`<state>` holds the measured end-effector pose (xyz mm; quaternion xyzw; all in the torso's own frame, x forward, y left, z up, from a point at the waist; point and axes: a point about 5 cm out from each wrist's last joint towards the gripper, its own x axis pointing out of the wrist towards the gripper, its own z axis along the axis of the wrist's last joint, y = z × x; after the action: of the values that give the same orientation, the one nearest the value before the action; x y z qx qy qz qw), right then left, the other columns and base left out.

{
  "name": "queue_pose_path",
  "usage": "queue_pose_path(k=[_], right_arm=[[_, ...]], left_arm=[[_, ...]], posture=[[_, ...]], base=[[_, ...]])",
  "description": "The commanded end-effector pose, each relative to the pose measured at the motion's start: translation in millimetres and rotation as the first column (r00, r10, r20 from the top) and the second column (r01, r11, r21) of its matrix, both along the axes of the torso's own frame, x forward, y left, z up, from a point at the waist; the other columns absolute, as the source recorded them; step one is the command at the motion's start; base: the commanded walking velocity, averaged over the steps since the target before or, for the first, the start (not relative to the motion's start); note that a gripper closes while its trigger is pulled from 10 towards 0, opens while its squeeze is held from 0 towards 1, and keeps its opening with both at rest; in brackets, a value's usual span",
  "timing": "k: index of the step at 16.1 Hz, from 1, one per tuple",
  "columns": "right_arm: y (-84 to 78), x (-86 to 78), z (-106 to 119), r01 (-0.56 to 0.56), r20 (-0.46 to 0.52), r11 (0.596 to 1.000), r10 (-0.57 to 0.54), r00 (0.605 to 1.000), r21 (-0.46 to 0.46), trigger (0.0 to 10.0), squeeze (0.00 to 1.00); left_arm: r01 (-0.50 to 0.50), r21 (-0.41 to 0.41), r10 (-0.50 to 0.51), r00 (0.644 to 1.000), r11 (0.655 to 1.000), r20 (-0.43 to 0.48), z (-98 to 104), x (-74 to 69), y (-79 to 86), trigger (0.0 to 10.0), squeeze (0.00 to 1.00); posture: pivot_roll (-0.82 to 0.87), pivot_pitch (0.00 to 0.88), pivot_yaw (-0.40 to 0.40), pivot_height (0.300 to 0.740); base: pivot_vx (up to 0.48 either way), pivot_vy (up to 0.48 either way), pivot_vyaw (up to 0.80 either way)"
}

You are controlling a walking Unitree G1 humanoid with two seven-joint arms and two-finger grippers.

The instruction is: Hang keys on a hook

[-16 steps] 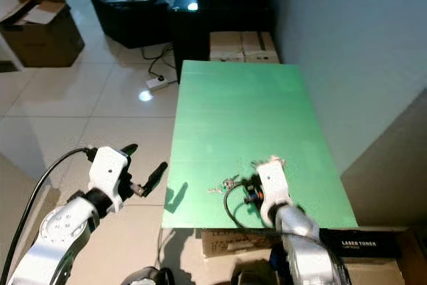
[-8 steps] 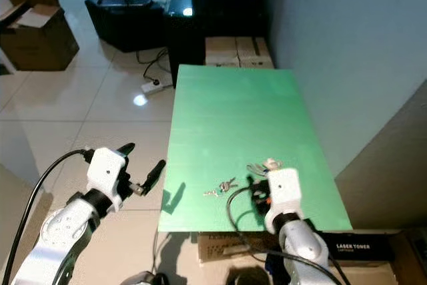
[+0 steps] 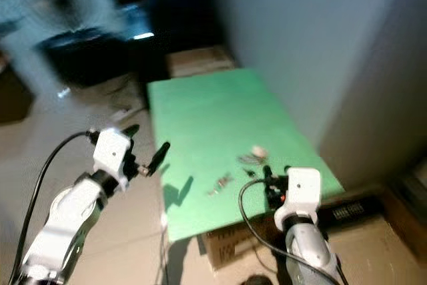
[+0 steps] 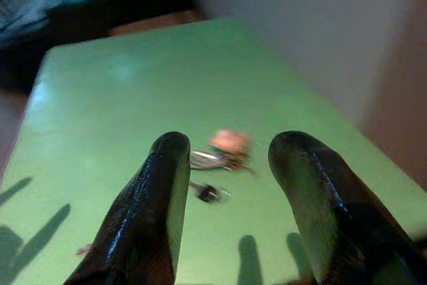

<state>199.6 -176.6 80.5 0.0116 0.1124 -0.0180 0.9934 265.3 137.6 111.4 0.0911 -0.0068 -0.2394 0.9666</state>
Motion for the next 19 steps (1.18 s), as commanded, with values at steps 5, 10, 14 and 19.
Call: queue_pose_path(k=[5, 10, 14, 19], right_arm=[[1.8, 11.1, 6, -0.048, 0.001, 0.998, 0.048, 0.999, -0.046, 10.0, 0.00], [8.6, 25.7, 3, -0.228, -0.046, 0.960, 0.223, 0.974, -0.162, 10.0, 0.00], [12.2, 28.2, 9, -0.303, -0.047, 0.945, 0.300, 0.953, -0.124, 10.0, 0.00], [4.5, 26.9, -4, -0.289, -0.088, 0.949, 0.280, 0.956, -0.123, 10.0, 0.00]], left_arm=[[-0.031, 0.030, 0.029, 0.998, 0.999, 0.058, 2, 4.1, 0.6, 10.0, 0.00], [-0.135, 0.013, 0.136, 0.991, 0.991, -0.012, -15, -4.8, 2.4, 10.0, 0.00], [-0.180, -0.008, 0.180, 0.984, 0.984, -0.001, -14, -13.1, 7.5, 10.0, 0.00], [-0.092, -0.019, 0.092, 0.996, 0.996, 0.020, -6, -11.6, -5.1, 10.0, 0.00]], posture=[[-0.20, 0.000, 0.125, 0.740], [-0.18, 0.000, 0.032, 0.740], [-0.17, 0.000, 0.000, 0.740], [-0.17, 0.008, 0.027, 0.740]], base=[[0.000, 0.106, -0.41], [0.000, -0.166, 0.00], [0.000, 0.000, 0.00], [0.000, 0.000, 0.00]])
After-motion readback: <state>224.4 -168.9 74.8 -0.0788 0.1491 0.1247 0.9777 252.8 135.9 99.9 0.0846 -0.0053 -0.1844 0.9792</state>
